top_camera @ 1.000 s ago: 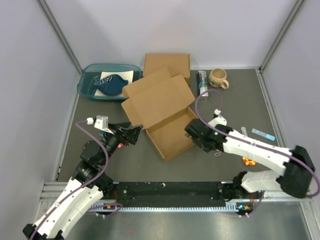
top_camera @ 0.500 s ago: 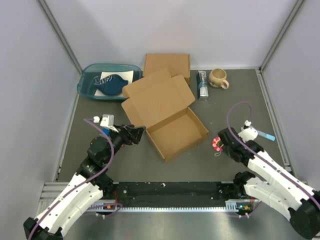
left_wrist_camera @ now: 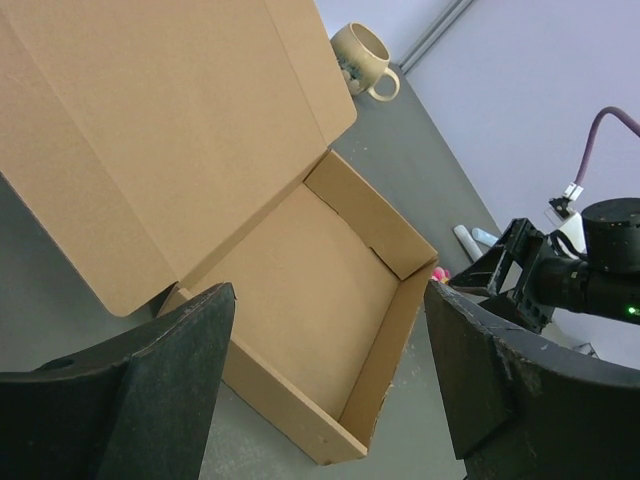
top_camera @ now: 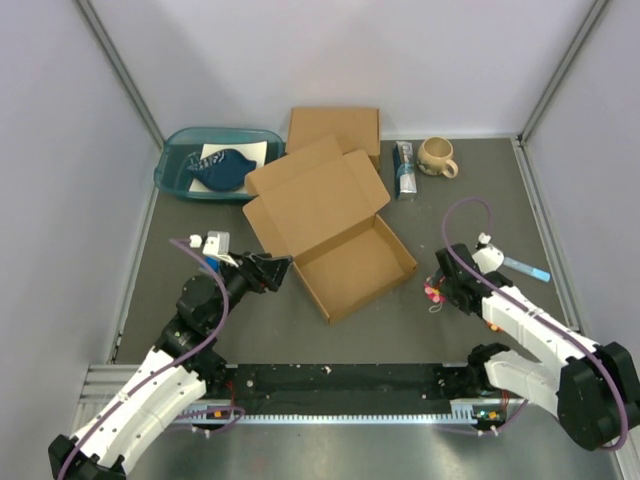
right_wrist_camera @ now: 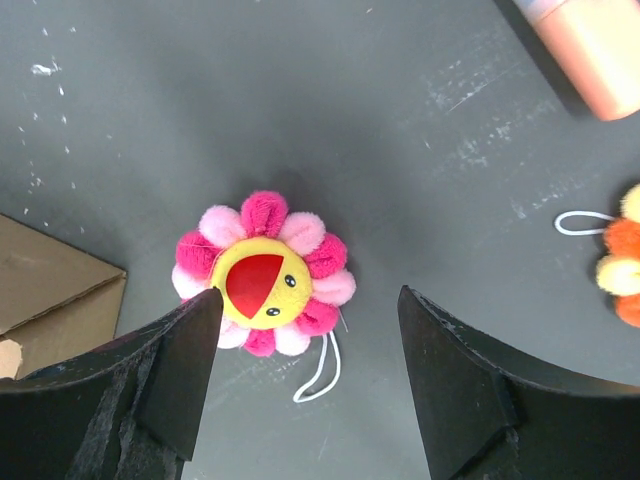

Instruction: Fold the paper box

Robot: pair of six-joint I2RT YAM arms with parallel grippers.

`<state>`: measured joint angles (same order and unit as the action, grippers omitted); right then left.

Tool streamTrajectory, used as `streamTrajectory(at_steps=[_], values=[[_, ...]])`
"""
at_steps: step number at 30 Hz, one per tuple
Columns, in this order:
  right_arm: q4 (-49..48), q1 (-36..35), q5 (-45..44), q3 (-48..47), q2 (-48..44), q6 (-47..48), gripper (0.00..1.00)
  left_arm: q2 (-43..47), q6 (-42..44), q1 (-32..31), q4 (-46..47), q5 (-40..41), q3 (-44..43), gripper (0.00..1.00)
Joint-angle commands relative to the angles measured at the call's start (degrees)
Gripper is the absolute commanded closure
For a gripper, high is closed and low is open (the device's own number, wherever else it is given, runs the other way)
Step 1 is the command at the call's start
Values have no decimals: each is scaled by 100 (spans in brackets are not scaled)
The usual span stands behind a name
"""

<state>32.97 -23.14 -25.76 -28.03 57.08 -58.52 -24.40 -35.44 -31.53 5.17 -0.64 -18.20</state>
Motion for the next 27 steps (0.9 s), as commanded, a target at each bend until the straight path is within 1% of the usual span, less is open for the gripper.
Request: streamTrajectory(at_steps=[1,4,7,8,10,11,14,17,22,23,25,27], values=[[-607,64,176,8,259,341,29,-21,-68,6,344,-129,106,18],[-765,72,272,52,462,385,31,-38,-68,6,336,-146,106,19],[-879,64,343,122,594,403,37,-29,-42,6,309,-129,106,19],[-898,64,352,140,611,403,43,-21,-42,6,292,-103,97,18],[-915,72,335,193,638,403,49,-21,-33,6,292,-111,106,18],[-907,72,326,219,620,412,58,-38,-24,6,292,-111,97,19],[-854,72,300,280,393,438,73,-73,-24,6,283,-111,79,19],[-635,64,177,228,-29,499,76,-108,-24,6,292,-103,62,19],[410,64,-104,-219,-1030,824,80,-117,11,6,283,-76,44,19],[534,72,-96,-455,-1441,903,80,-117,11,6,283,-59,44,19],[737,55,52,-729,-1717,1096,81,-117,20,6,309,-24,44,19],[720,11,316,-1168,-1911,1202,82,-179,20,6,336,3,27,19]])
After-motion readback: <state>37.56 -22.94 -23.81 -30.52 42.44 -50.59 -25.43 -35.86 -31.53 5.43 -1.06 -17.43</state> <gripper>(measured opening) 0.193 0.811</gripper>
